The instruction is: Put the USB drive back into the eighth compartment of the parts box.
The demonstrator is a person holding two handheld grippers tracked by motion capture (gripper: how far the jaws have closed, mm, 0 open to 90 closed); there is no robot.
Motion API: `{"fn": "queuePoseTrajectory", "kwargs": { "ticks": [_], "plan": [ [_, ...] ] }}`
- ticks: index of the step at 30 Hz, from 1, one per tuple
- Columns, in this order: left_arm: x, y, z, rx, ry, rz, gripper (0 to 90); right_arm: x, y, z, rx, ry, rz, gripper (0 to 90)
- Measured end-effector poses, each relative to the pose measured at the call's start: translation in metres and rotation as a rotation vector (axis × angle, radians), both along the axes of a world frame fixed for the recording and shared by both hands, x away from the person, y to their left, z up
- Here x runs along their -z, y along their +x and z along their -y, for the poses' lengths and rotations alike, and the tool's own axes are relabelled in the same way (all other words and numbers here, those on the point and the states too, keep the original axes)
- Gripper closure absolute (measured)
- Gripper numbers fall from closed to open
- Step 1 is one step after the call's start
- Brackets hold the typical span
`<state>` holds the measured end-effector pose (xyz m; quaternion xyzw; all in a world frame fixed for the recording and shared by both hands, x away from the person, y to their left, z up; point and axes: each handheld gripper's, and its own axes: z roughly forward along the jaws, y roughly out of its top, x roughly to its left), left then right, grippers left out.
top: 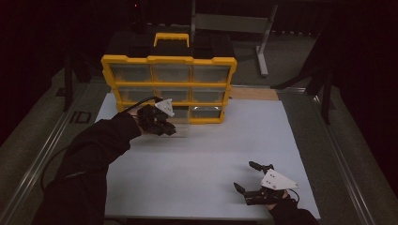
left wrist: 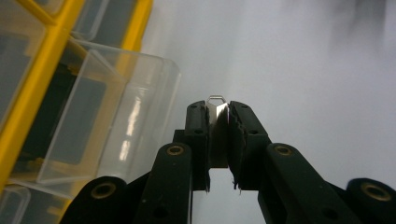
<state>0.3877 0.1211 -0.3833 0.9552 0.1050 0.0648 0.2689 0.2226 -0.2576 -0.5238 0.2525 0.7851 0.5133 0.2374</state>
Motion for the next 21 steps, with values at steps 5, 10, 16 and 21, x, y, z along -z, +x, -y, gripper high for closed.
{"fn": "queuePoseTrajectory", "kwargs": {
  "ticks": [5,10,16,21],
  "plan": [
    [-0.004,0.005,-0.001,-0.021,-0.001,0.002,79.8,0.000,0.000,0.000,0.001,0.000,-0.001,9.1],
    [-0.005,0.009,-0.002,-0.039,-0.006,-0.001,79.8,0.000,0.000,0.000,0.000,0.000,-0.003,9.1],
    [-0.006,0.015,-0.007,-0.078,-0.029,-0.013,79.7,0.000,0.000,-0.001,-0.001,-0.001,-0.002,9.1],
    [-0.007,0.021,-0.007,-0.130,-0.027,-0.007,79.7,0.000,0.000,0.000,0.000,-0.002,-0.001,9.2]
  ]
}}
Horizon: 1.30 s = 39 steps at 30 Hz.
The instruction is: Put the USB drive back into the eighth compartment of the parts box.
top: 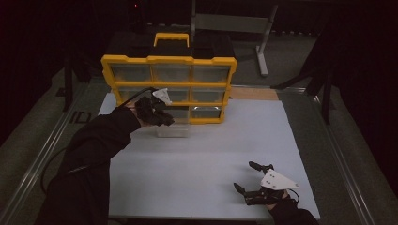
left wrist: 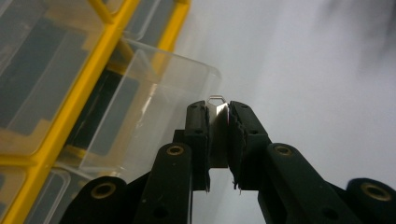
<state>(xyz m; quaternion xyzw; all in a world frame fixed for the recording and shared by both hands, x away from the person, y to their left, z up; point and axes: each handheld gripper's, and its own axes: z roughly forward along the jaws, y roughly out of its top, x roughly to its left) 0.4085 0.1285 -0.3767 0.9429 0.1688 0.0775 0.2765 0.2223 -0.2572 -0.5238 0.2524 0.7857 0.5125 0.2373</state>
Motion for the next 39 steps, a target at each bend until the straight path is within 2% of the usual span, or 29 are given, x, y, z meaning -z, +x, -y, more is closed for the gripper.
{"fn": "queuePoseTrajectory", "kwargs": {
  "ticks": [10,15,19,23,25,27,33,34,39],
  "plan": [
    [0.001,0.013,-0.002,-0.085,-0.025,-0.026,79.7,0.000,0.000,-0.001,0.000,-0.001,0.001,9.2],
    [0.004,0.018,-0.003,-0.131,-0.014,-0.021,79.7,0.000,-0.001,-0.001,-0.002,0.000,-0.001,9.1],
    [0.006,0.020,-0.002,-0.147,-0.002,-0.019,79.7,0.000,-0.001,-0.001,-0.002,0.003,0.002,9.2],
    [0.010,0.024,-0.003,-0.197,0.006,-0.013,79.7,0.000,-0.001,-0.001,-0.004,0.002,0.002,9.1],
    [0.011,0.025,-0.002,-0.203,0.005,-0.014,79.7,0.000,-0.001,-0.001,-0.005,0.002,0.003,9.1],
    [0.014,0.029,-0.001,-0.239,0.011,-0.011,79.6,0.000,-0.001,-0.001,-0.003,0.003,0.001,9.1],
    [0.020,0.031,0.004,-0.251,0.006,-0.015,79.6,0.000,-0.001,-0.001,-0.006,0.002,0.001,9.2],
    [0.021,0.031,0.005,-0.250,0.012,-0.007,79.6,0.000,-0.001,-0.001,-0.005,0.002,0.002,9.1],
    [0.028,0.033,0.008,-0.259,0.029,-0.016,79.6,0.000,-0.001,-0.001,-0.006,0.003,0.001,9.1]
  ]
}}
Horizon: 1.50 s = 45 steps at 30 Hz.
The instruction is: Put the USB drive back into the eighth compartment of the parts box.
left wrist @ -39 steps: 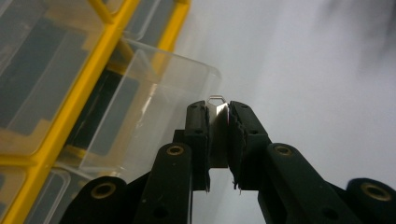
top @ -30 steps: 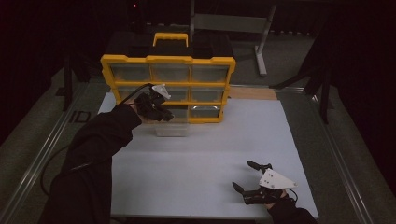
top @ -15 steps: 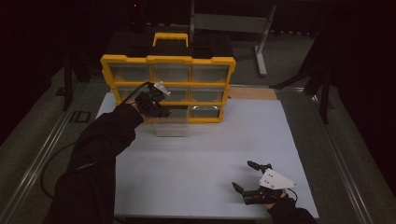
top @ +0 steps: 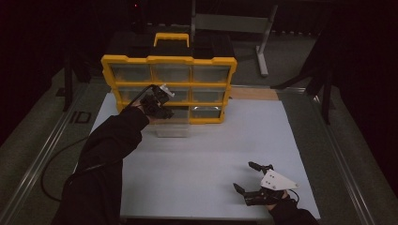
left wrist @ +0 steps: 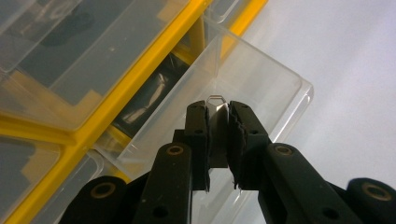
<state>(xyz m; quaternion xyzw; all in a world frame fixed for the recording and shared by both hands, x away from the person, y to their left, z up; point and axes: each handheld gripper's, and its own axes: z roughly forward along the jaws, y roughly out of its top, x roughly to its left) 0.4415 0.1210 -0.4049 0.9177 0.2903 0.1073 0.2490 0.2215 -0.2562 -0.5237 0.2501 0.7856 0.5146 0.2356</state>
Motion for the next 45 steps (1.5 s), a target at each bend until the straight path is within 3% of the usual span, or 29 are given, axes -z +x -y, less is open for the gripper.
{"fn": "queuePoseTrajectory", "kwargs": {
  "ticks": [17,20,25,27,35,39,42,45],
  "plan": [
    [0.011,0.005,0.006,-0.006,0.003,-0.012,78.8,0.000,0.000,0.000,-0.004,0.004,-0.003,9.2],
    [0.008,0.004,0.005,-0.024,-0.015,0.013,62.0,0.000,0.000,0.000,-0.003,-0.001,-0.004,9.1],
    [-0.004,0.000,-0.002,-0.048,-0.060,0.040,48.4,0.000,0.000,0.000,-0.004,-0.002,0.001,9.1],
    [-0.006,-0.002,-0.003,-0.044,-0.074,0.033,44.2,0.000,0.000,0.000,-0.005,-0.001,-0.002,9.2],
    [-0.006,-0.010,-0.009,-0.050,-0.062,0.039,26.9,0.000,0.000,0.000,0.000,-0.001,0.003,9.1],
    [-0.006,-0.014,-0.013,-0.056,-0.083,0.039,20.0,-0.001,0.000,0.000,0.000,-0.002,0.003,9.2],
    [-0.006,-0.017,-0.018,-0.023,-0.106,0.013,7.7,0.000,0.001,0.000,0.002,-0.002,0.001,9.2],
    [-0.006,-0.019,-0.021,-0.022,-0.118,0.012,5.6,0.000,0.000,0.000,0.003,-0.002,0.004,9.1]
  ]
}}
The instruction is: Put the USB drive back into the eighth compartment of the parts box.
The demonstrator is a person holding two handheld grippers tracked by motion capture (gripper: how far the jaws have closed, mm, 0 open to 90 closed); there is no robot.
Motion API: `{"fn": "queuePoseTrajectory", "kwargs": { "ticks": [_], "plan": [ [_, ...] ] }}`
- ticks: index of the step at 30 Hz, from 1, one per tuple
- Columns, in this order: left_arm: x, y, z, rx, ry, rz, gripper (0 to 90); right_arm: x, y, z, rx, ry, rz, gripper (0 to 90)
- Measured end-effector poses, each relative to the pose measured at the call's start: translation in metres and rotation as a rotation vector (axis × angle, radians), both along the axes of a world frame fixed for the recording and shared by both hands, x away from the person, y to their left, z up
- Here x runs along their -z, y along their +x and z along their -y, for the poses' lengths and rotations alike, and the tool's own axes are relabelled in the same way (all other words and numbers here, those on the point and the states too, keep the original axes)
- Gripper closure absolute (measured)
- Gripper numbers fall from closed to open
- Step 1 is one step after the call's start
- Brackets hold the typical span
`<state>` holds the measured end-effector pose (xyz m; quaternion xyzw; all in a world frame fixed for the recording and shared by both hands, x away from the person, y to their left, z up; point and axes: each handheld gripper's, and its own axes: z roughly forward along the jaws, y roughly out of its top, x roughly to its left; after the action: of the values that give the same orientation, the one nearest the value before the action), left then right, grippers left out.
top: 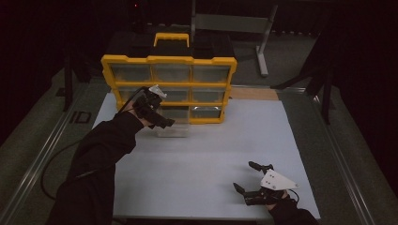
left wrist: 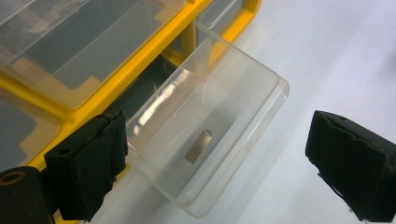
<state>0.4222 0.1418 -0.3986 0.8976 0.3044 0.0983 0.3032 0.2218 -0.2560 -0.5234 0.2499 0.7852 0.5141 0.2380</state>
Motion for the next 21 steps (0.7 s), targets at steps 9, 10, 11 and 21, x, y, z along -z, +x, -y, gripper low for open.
{"fn": "queuePoseTrajectory", "kwargs": {
  "ticks": [9,10,11,21],
  "plan": [
    [0.000,-0.011,-0.006,0.015,-0.003,0.051,0.3,0.000,0.000,-0.001,0.000,0.000,-0.006,9.1],
    [0.000,-0.012,-0.007,0.016,-0.010,0.058,0.3,0.000,0.000,-0.001,0.001,-0.004,-0.003,9.1],
    [0.000,-0.014,-0.008,0.021,-0.017,0.056,0.3,0.000,0.000,-0.001,0.001,-0.003,-0.002,9.1],
    [0.006,-0.026,-0.017,0.034,-0.035,0.078,0.3,0.000,0.000,0.000,-0.001,-0.001,-0.001,9.1]
  ]
}}
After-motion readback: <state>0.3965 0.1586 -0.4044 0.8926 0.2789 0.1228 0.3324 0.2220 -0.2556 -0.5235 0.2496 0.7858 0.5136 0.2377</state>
